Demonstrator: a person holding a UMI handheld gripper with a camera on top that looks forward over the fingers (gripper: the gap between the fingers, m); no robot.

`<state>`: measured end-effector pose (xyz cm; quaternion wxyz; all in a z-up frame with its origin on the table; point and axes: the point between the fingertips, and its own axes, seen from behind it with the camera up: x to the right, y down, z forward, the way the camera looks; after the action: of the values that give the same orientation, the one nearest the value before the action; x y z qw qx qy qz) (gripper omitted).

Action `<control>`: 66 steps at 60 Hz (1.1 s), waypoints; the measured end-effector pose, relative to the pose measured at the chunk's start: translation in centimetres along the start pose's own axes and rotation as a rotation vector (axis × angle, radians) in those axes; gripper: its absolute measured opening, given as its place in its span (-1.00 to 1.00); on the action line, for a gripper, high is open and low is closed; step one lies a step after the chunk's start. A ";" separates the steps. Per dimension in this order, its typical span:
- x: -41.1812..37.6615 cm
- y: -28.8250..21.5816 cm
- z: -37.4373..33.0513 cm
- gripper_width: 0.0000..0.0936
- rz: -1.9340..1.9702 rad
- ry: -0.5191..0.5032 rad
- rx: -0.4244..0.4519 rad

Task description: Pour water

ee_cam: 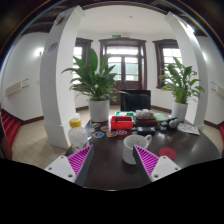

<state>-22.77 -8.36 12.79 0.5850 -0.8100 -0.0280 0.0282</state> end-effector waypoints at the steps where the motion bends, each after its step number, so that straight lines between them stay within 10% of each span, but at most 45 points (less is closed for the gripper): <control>1: -0.1 0.2 0.2 0.72 -0.001 -0.008 -0.002; 50: -13.9 1.9 13.0 0.71 0.016 -0.123 0.026; 66: -13.5 1.9 13.9 0.08 0.025 -0.125 0.067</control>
<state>-37.30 3.14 6.81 0.6084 -0.7871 -0.0532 0.0868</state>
